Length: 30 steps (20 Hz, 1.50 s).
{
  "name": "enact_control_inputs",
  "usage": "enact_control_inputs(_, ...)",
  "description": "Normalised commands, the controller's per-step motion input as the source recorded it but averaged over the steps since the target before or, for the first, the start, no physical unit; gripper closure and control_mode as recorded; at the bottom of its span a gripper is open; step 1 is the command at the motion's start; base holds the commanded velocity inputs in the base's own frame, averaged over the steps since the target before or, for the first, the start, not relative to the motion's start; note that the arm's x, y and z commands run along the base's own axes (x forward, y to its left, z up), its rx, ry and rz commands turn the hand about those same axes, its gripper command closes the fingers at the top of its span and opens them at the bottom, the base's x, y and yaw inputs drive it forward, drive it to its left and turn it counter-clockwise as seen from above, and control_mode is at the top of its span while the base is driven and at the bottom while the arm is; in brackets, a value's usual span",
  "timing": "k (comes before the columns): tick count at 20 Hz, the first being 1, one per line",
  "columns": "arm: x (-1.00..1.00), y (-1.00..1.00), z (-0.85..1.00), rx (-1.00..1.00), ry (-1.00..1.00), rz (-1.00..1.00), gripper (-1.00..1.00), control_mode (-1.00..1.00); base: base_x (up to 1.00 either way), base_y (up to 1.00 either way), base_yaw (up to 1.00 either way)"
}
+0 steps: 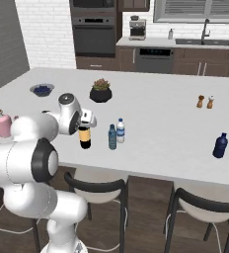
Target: Move the plastic bottles in the middle to the plastics group, and the glass bottles in the middle to the glass group.
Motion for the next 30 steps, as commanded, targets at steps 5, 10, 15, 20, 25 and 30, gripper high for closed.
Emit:
enact_control_inputs(5, 0.24, 0.0, 0.0, 0.0, 0.05, 0.0, -1.0, -1.0, 0.0, 0.0, 0.0)
enact_control_inputs(10, 0.03, 0.0, -0.11, 0.0, 0.01, 0.0, -1.0, -1.0, 0.0, 0.0, 0.0)
enact_control_inputs(15, 0.14, 0.0, -0.15, 0.0, 0.0, 0.0, -1.0, -1.0, 0.0, 0.0, 0.0)
enact_control_inputs(20, 0.17, 0.0, -0.07, 0.0, 0.0, 0.0, -1.0, -1.0, 0.0, 0.0, 0.0)
enact_control_inputs(25, 0.04, 0.0, -0.11, 0.0, 0.0, 0.0, -1.0, -1.0, 0.0, 0.0, 0.0)
enact_control_inputs(30, 0.06, 0.0, -0.13, 0.0, 0.0, 0.0, -1.0, -1.0, 0.0, 0.0, 0.0)
